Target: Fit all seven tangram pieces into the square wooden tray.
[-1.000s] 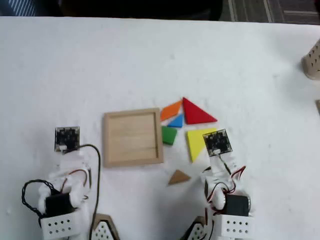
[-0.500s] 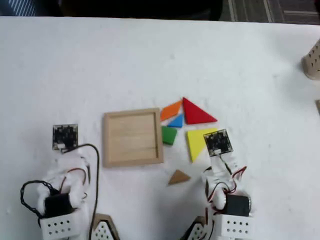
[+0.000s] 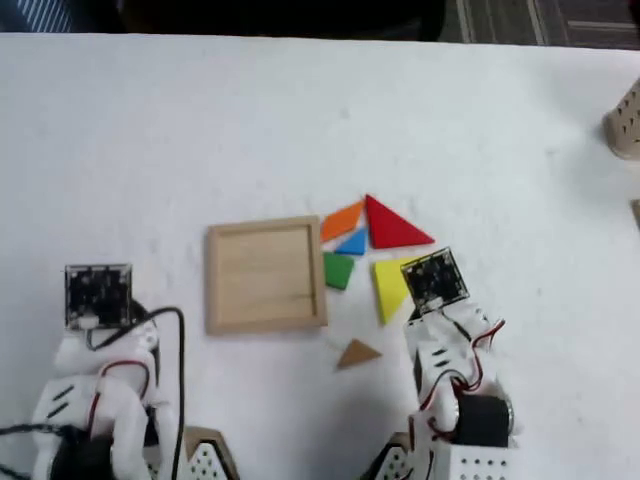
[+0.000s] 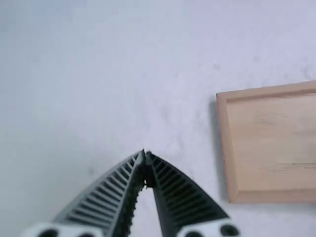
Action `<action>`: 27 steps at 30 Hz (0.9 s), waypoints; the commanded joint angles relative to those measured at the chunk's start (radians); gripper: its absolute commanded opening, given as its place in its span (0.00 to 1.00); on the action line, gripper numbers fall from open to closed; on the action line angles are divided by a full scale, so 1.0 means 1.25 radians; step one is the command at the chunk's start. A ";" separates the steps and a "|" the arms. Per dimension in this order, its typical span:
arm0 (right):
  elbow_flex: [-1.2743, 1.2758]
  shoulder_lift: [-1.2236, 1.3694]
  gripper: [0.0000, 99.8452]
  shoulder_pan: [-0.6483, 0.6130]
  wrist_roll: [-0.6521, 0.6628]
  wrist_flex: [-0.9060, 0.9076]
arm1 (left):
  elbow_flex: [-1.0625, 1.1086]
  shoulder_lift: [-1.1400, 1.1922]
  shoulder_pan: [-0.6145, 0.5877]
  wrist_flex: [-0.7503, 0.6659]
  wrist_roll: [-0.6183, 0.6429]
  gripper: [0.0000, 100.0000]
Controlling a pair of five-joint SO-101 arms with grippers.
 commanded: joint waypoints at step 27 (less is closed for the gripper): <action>-0.479 0.940 0.15 -0.417 -0.431 -0.149 | 0.113 0.522 -0.012 -0.459 0.001 0.02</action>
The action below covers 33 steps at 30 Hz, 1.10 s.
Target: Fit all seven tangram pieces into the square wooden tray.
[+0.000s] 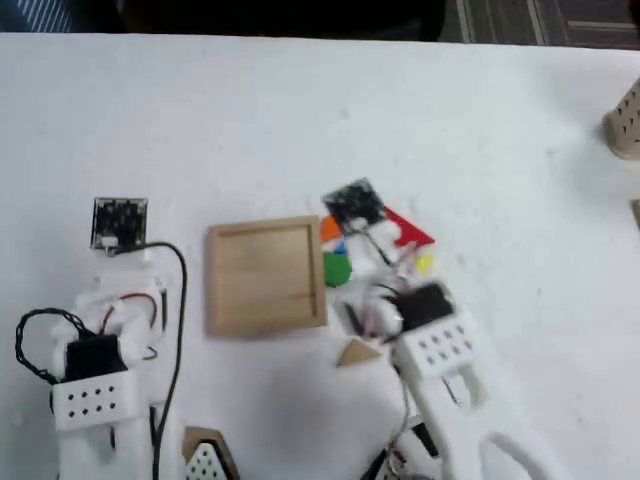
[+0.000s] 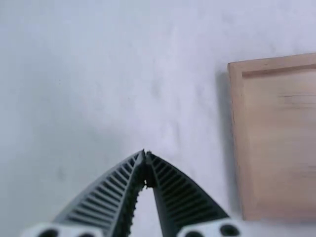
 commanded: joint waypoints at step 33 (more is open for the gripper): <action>-0.169 0.487 0.08 -0.072 -0.193 -0.320 | -0.091 0.265 -0.020 -0.087 0.125 0.21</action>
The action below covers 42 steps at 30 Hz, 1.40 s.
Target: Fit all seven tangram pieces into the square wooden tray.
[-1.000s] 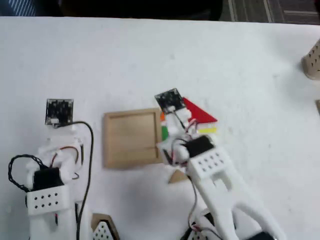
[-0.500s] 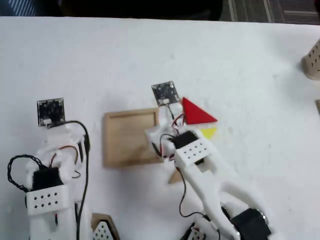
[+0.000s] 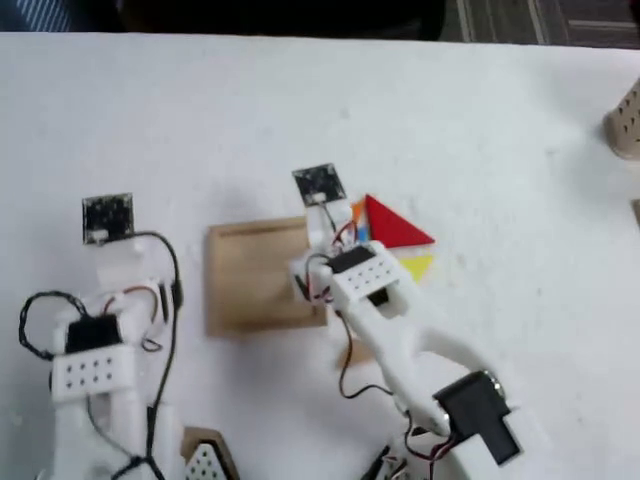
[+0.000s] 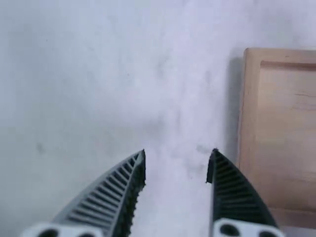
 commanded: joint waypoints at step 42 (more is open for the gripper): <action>-0.344 -0.004 0.02 0.898 0.663 0.284 | -0.042 0.145 -0.008 -0.120 0.014 0.21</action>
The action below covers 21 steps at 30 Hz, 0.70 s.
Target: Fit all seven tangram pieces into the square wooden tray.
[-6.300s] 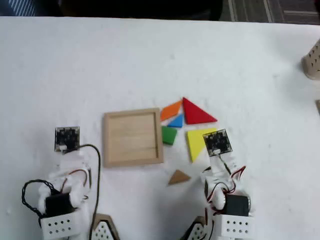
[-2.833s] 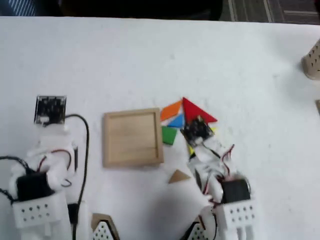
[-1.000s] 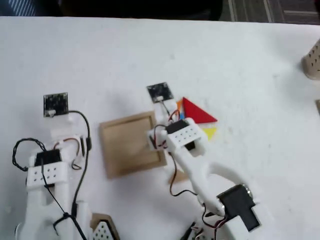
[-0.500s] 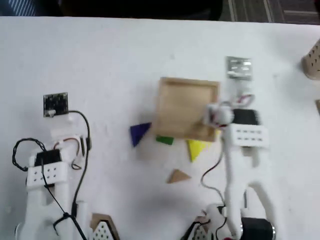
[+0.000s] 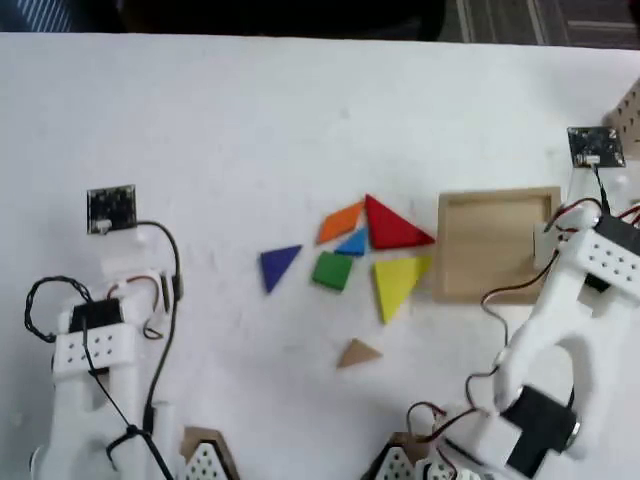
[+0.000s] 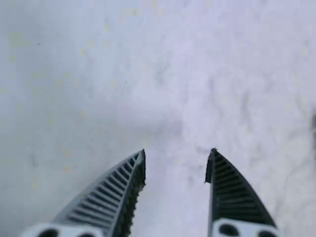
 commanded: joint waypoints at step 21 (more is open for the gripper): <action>0.155 0.077 0.02 -0.116 -0.001 -0.144 | -0.017 0.008 -0.009 -0.020 0.014 0.21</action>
